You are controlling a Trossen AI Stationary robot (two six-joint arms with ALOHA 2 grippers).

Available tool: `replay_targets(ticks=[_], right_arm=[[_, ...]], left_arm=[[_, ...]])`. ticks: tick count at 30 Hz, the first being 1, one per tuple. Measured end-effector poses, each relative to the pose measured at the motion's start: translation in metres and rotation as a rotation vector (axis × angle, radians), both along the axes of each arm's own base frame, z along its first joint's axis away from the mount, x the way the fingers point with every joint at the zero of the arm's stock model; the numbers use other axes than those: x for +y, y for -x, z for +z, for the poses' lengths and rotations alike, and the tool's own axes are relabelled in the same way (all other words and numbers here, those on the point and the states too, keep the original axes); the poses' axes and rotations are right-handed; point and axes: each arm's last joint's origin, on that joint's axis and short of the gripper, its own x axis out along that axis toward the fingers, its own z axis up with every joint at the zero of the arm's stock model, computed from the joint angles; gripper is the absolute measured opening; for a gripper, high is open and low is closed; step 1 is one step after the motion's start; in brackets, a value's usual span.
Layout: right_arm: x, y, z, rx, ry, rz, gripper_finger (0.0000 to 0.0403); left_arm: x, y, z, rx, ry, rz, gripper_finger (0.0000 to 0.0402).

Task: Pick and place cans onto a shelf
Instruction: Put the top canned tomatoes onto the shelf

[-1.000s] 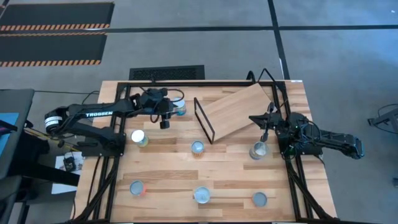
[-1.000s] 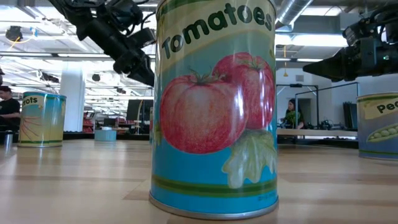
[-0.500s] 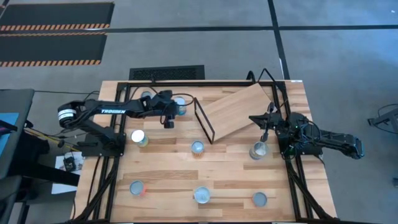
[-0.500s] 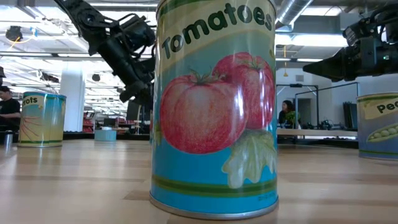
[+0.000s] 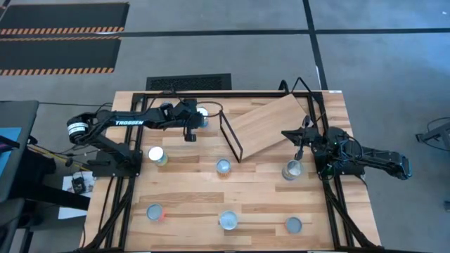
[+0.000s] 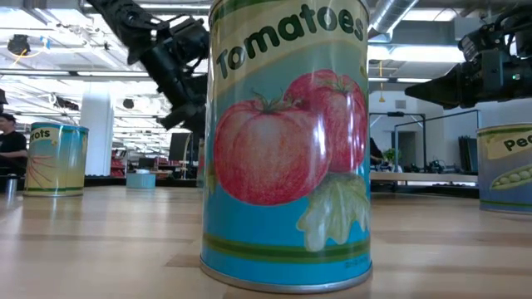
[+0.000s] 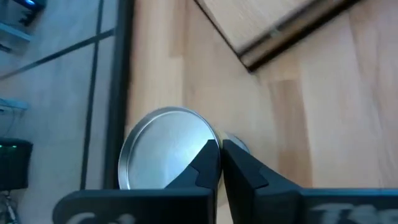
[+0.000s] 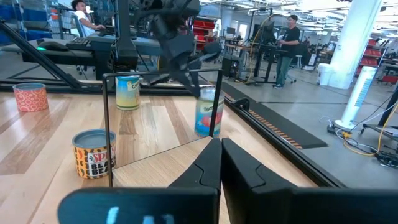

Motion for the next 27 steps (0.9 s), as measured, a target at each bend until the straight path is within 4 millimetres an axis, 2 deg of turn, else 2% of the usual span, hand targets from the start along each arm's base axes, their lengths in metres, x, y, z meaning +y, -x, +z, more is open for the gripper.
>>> replay_targets(ticks=[6,13,18,22,27], right_arm=[[0.000,0.000,0.000,0.001,0.000,0.000,0.0027],[0.000,0.000,0.000,0.001,0.000,0.000,0.0028],[0.000,0.000,0.000,0.000,0.000,0.000,0.0028],[0.000,0.000,0.000,0.000,0.000,0.000,0.0029],[0.000,0.000,0.000,0.001,0.000,0.001,0.0027]], left_arm=[[0.012,-0.007,0.040,0.001,-0.018,0.018,0.0000],[0.023,-0.015,0.104,-0.120,-0.070,0.038,0.0000],[0.017,-0.026,0.147,-0.275,-0.050,-0.095,0.0000],[0.006,-0.039,0.157,-0.322,-0.057,-0.240,0.0000],[0.002,-0.064,0.148,-0.293,-0.047,-0.395,0.0000]])
